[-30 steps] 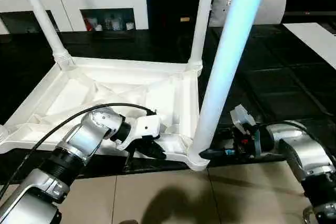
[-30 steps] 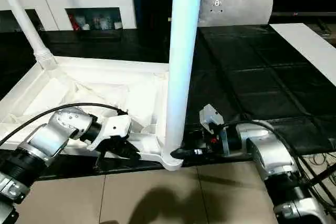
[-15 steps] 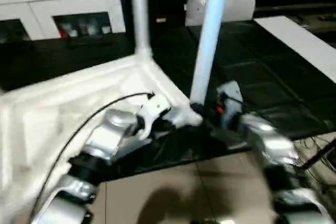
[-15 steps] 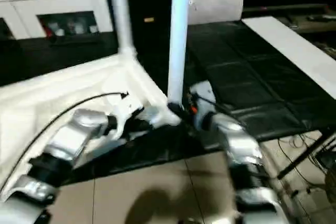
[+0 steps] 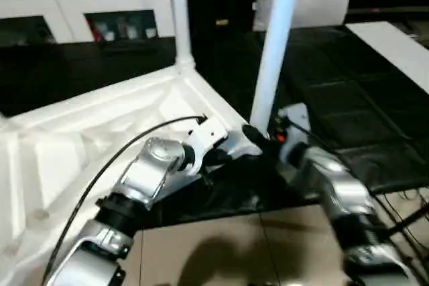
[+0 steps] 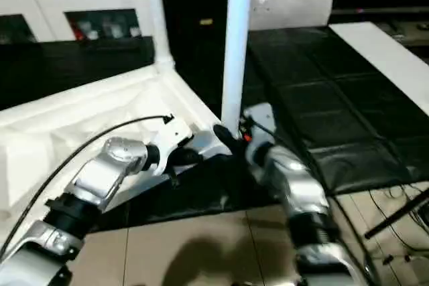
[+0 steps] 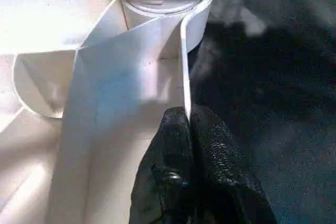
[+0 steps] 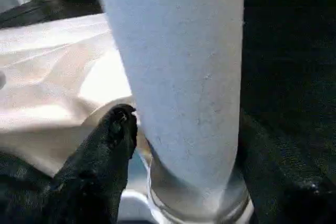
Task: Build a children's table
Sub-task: Rotate leg to tighten
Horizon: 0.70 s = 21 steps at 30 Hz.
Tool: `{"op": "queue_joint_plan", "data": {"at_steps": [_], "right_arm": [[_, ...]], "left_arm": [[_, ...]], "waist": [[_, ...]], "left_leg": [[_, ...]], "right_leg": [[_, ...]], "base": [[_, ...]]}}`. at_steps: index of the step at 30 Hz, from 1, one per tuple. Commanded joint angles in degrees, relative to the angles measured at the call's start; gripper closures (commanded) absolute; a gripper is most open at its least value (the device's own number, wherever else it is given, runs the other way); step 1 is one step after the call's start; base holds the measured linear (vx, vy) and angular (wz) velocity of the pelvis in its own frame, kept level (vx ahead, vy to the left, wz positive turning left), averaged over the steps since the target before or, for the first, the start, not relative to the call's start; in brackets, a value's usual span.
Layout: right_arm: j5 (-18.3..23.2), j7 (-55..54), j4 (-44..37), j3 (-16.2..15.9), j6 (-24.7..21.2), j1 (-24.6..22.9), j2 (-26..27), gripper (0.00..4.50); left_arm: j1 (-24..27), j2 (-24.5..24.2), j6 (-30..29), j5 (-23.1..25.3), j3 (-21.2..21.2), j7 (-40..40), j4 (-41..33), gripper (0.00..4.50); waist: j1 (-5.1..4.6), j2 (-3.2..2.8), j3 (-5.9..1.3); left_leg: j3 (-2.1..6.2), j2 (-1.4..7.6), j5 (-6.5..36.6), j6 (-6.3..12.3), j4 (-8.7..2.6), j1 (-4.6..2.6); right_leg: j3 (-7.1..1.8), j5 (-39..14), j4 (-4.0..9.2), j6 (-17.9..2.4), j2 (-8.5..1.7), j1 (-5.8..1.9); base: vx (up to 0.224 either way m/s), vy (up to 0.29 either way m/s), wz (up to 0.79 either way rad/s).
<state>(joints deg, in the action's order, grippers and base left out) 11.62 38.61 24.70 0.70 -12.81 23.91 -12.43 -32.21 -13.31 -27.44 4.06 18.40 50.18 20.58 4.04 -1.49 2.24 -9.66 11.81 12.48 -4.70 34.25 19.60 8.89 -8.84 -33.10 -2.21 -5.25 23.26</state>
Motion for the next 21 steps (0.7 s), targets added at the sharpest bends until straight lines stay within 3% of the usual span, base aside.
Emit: {"op": "queue_joint_plan", "data": {"at_steps": [1, 9, 15, 16, 19, 21], "right_arm": [[0.71, 5.50, -2.44, -0.06, 0.79, -0.94, -2.70, 1.04], [1.32, 19.21, -4.97, -3.73, 0.51, -2.01, -11.60, 0.30], [2.18, 30.65, -6.06, -7.00, 0.38, -1.78, -15.97, 0.30], [2.64, 33.47, -6.18, -7.82, 0.39, -1.65, -16.56, 0.57], [3.56, 37.05, -6.51, -9.32, -0.02, -1.44, -17.21, 0.65], [4.00, 38.27, -7.07, -10.13, -0.21, -1.53, -17.42, 1.08]], "left_arm": [[-0.25, -1.39, 2.76, -0.31, 1.52, 3.75, 0.02, 4.50], [-0.18, -7.30, 10.18, -0.21, 5.14, 13.58, 0.89, 4.50], [0.42, -11.71, 16.49, -0.47, 8.52, 22.89, -0.51, 4.50], [0.47, -12.73, 17.92, -0.16, 9.61, 24.78, -0.79, 4.50], [0.57, -14.41, 20.10, 0.05, 11.41, 28.47, -1.54, 4.50], [0.60, -14.78, 20.77, -0.07, 11.85, 29.57, -1.79, 4.50]], "waist": [[0.10, 0.25, -3.72], [0.58, 0.37, -3.60], [1.56, 0.42, -3.75], [1.73, 0.55, -3.72], [1.97, 0.74, -3.72], [2.21, 0.63, -3.67]], "left_leg": [[0.14, 1.38, 5.43, 5.51, -3.58, 0.46], [0.22, 1.25, 6.88, 5.26, -3.64, 0.32], [0.15, 1.81, 5.85, 5.88, -3.60, 0.32], [0.13, 1.83, 5.98, 5.76, -3.62, 0.24], [0.05, 1.90, 5.74, 5.43, -3.65, 0.24], [0.12, 1.92, 5.92, 5.35, -3.70, 0.26]], "right_leg": [[-3.73, -14.49, 3.76, -7.99, -3.65, -4.09], [-3.52, -19.31, 4.33, -6.29, -3.60, -3.98], [-3.81, -15.62, 3.47, -8.15, -3.67, -3.85], [-3.77, -15.95, 3.53, -8.28, -3.70, -3.80], [-3.90, -16.31, 3.49, -8.33, -3.80, -3.80], [-3.90, -16.87, 3.47, -8.21, -3.85, -3.85]], "base": [[0.000, 0.000, 0.00], [0.000, 0.000, 0.00], [0.000, 0.000, 0.00], [0.000, 0.000, 0.00], [0.000, 0.000, 0.00], [0.000, 0.000, 0.00]]}}
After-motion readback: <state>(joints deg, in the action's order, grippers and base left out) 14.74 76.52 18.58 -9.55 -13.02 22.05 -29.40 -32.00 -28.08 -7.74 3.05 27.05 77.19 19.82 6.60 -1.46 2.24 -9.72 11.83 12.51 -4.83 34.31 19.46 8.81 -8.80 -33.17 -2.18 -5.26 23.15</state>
